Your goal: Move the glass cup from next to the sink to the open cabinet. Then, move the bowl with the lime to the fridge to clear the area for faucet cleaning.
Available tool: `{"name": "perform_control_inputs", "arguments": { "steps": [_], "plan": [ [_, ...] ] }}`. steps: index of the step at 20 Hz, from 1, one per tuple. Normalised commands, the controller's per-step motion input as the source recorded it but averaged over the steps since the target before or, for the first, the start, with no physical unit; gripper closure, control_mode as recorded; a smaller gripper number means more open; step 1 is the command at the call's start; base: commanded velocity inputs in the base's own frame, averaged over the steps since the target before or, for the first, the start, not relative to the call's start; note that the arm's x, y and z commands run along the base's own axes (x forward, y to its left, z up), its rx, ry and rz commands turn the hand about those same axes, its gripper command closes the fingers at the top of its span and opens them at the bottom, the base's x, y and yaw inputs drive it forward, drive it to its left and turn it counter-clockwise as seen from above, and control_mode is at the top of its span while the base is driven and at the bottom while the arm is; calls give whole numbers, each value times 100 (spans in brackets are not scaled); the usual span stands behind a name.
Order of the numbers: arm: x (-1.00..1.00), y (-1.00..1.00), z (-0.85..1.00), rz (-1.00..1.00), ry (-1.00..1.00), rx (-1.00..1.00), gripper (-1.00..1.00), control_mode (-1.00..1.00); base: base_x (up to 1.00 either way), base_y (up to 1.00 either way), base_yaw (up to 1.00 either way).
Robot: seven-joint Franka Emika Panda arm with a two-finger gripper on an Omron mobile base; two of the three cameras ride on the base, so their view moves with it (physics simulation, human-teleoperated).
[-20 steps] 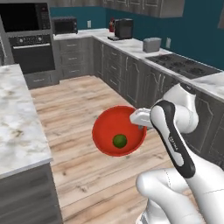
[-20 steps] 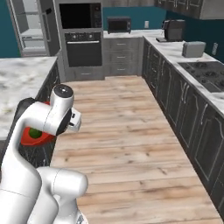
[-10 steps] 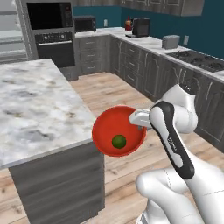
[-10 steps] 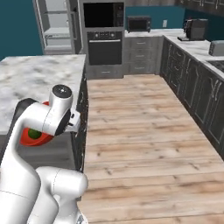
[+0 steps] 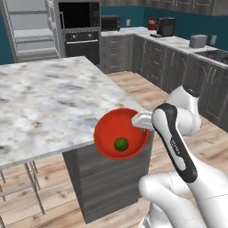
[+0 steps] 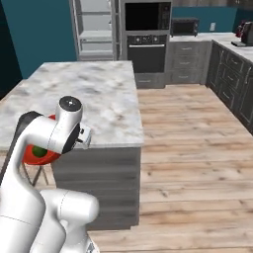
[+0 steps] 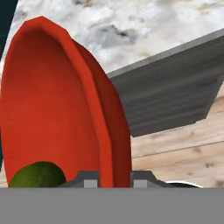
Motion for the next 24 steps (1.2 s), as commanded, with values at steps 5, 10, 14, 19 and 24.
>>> {"name": "perform_control_inputs", "arguments": {
  "steps": [5, 10, 14, 19, 24],
  "plan": [
    [0, 0, 0, 0, 0, 0, 100, 100, -6, 100, 7],
    [0, 0, 0, 0, 0, 0, 100, 100, 0, 100, 2],
    [0, 0, 0, 0, 0, 0, 100, 100, 8, 100, 0],
    [0, 0, 0, 0, 0, 0, 100, 100, 27, 100, 0],
    [0, 0, 0, 0, 0, 0, 100, 100, 76, 100, -1]
  ]
}}
